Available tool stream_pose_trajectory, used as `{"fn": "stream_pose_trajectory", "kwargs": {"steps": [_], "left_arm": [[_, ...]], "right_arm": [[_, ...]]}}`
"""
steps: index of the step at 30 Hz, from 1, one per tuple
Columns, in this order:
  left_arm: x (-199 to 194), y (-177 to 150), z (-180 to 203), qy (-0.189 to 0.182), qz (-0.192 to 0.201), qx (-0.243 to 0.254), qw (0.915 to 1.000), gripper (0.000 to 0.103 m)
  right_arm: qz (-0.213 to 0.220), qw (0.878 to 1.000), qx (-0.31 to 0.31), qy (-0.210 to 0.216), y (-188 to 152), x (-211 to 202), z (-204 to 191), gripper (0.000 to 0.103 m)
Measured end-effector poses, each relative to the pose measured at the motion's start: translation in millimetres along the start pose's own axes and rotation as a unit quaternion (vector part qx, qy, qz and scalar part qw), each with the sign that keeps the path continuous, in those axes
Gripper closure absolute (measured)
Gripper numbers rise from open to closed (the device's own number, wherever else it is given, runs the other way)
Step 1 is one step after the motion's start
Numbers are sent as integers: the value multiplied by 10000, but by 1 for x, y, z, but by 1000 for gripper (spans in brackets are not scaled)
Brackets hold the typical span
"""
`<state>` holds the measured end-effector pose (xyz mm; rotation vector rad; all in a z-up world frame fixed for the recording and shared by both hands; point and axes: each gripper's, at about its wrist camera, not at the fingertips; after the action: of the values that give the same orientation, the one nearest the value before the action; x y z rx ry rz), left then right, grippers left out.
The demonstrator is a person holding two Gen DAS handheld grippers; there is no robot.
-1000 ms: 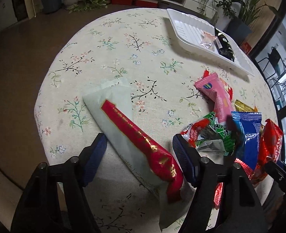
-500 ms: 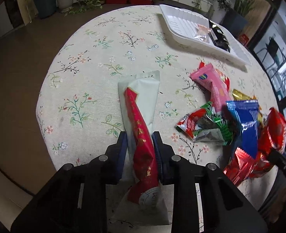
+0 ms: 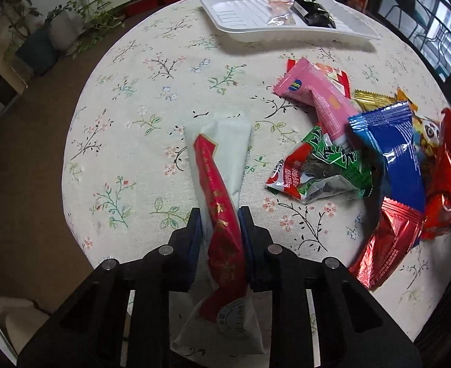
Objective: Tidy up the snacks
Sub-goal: 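Grasp the white-and-red long packet with the left tool while the right tool grasps the red Mylikes bag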
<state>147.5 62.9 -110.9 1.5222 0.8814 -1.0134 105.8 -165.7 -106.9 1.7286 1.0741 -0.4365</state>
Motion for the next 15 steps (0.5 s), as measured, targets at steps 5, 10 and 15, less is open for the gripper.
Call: {"fn": "stream_pose_trajectory", "kwargs": {"steps": [5, 10, 15], "left_arm": [[-2, -5, -13, -409, 182, -401, 9982, 84], [-4, -10, -23, -657, 282, -677, 9951, 86], [-6, -11, -26, -795, 356, -816, 9929, 87]], "right_arm": [[109, 9999, 54, 81, 2, -7, 3, 79], [169, 9994, 213, 194, 4, -12, 10, 80], [176, 9987, 378, 285, 4, -13, 18, 80]]}}
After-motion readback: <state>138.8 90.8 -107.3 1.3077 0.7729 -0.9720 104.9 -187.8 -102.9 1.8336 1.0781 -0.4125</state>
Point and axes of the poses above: each gripper's, at about its wrist camera, not at the fingertips, and x roughly the way its jaws point, z to its right, y to its top, and after that the axes turned 2 degrees about -x, right-handed
